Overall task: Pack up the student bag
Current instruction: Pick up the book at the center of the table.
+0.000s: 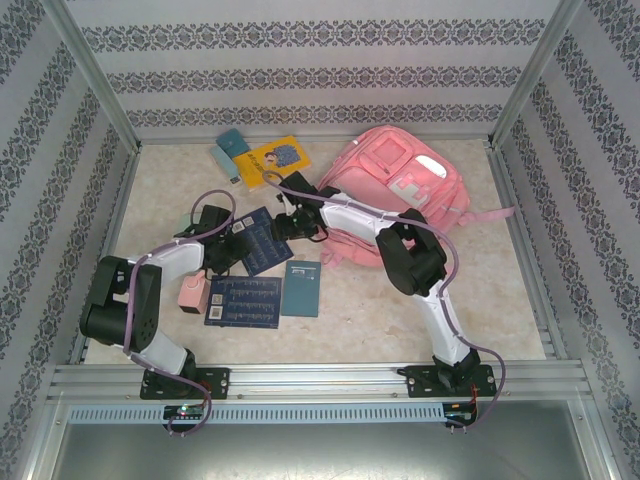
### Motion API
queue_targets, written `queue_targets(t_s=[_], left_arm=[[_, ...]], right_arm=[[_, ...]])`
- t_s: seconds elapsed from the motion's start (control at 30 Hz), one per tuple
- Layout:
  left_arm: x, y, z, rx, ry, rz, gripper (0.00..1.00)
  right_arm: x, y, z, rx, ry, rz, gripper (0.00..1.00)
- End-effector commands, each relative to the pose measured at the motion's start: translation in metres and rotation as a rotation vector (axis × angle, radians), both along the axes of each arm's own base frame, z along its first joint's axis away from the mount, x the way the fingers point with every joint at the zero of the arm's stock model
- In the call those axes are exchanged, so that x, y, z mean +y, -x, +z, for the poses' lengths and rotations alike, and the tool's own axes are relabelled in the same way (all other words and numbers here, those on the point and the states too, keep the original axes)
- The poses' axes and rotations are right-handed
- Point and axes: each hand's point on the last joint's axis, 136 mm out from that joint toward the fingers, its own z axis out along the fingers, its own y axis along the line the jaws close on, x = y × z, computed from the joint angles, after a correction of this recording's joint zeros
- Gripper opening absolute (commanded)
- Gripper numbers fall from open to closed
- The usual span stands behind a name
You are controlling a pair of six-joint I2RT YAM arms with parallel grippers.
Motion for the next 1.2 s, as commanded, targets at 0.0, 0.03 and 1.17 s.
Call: queue_targets(t_s=[0.0,0.03,1.17], left_arm=[[-0.013,-0.006,-0.011,-0.029,0.091,-0.007,0.59],[-0.016,-0.006,-0.012,-0.033,0.107,-0.015,0.58],[-0.067,-0.029,0.135,-0.504,0.435,-0.218,0.38]], right_arm=[[0.006,0.013,-0.015,0.039,0.026,0.047,0.52],[0.008,0.016,-0.018,0.045,0.028,0.053,0.52],[0.052,0.043,0.003,0.211,-0.216,0.113,0.44]])
